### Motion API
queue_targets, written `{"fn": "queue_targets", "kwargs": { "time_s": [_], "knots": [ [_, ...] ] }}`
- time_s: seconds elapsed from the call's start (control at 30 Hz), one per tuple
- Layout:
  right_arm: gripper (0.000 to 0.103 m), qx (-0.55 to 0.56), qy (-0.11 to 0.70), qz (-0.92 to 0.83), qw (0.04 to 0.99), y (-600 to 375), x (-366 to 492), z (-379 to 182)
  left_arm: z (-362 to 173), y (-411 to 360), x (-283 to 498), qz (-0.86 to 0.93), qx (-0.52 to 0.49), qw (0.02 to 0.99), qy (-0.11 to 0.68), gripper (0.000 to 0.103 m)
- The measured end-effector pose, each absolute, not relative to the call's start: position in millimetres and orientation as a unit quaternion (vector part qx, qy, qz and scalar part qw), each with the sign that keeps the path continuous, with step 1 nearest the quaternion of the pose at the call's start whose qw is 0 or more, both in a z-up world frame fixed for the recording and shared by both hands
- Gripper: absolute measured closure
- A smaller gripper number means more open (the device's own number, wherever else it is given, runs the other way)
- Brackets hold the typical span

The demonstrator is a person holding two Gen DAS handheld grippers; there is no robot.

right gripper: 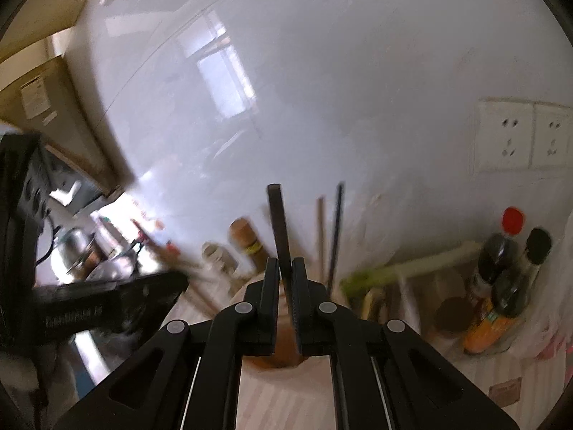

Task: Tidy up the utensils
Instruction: 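Lower both chopsticks into the holder and open both tools, then pull both open tools back from the holder toward the last chopsticks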

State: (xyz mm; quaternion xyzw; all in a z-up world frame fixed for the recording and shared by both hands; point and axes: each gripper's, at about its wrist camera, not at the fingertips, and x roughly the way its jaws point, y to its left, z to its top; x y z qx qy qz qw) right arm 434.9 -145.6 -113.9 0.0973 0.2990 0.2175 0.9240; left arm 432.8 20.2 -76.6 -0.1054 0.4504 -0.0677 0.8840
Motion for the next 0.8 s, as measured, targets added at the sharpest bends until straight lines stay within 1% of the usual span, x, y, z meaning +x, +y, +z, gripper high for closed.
{"fn": "queue_targets", "kwargs": {
  "time_s": [0.07, 0.13, 0.2, 0.23, 0.27, 0.33, 0.4, 0.47, 0.5, 0.63, 0.8],
  "knots": [
    [0.094, 0.096, 0.313, 0.229, 0.917, -143.8, 430.7, -117.6, -70.1, 21.3, 428.9, -0.064, -0.109, 0.887, 0.445, 0.095],
    [0.093, 0.089, 0.333, 0.24, 0.908, -140.0, 424.1, -120.3, -63.4, 22.6, 425.0, -0.061, -0.11, 0.891, 0.437, 0.077],
    [0.071, 0.082, 0.34, 0.24, 0.906, -138.1, 415.7, -120.3, -54.2, 24.3, 419.5, -0.051, -0.11, 0.897, 0.425, 0.02],
    [0.05, 0.08, 0.342, 0.241, 0.905, -138.6, 412.5, -119.9, -48.6, 25.7, 415.5, -0.047, -0.109, 0.903, 0.414, 0.012],
    [0.036, 0.08, 0.34, 0.238, 0.906, -140.0, 406.8, -118.6, -45.1, 26.7, 413.0, -0.041, -0.106, 0.906, 0.407, 0.01],
    [0.029, 0.067, 0.337, 0.218, 0.913, -142.6, 396.5, -116.4, -38.5, 27.3, 407.2, -0.026, -0.089, 0.914, 0.394, 0.008],
    [0.025, 0.043, 0.33, 0.191, 0.923, -140.5, 389.6, -113.4, -35.4, 28.4, 399.3, -0.007, -0.069, 0.923, 0.38, 0.0],
    [0.002, 0.016, 0.331, 0.153, 0.931, -138.9, 383.1, -113.7, -36.4, 29.8, 390.5, 0.01, -0.05, 0.93, 0.365, 0.0],
    [0.0, 0.013, 0.33, 0.143, 0.933, -139.1, 380.2, -113.9, -38.9, 30.2, 385.5, 0.026, -0.036, 0.932, 0.36, 0.0],
    [0.0, -0.002, 0.328, 0.103, 0.939, -140.1, 371.5, -114.6, -52.9, 34.6, 371.5, 0.06, -0.016, 0.934, 0.353, 0.0],
    [0.0, -0.008, 0.322, 0.09, 0.942, -138.3, 369.2, -110.1, -71.3, 39.1, 364.7, 0.066, -0.02, 0.926, 0.37, 0.0]
  ]
}}
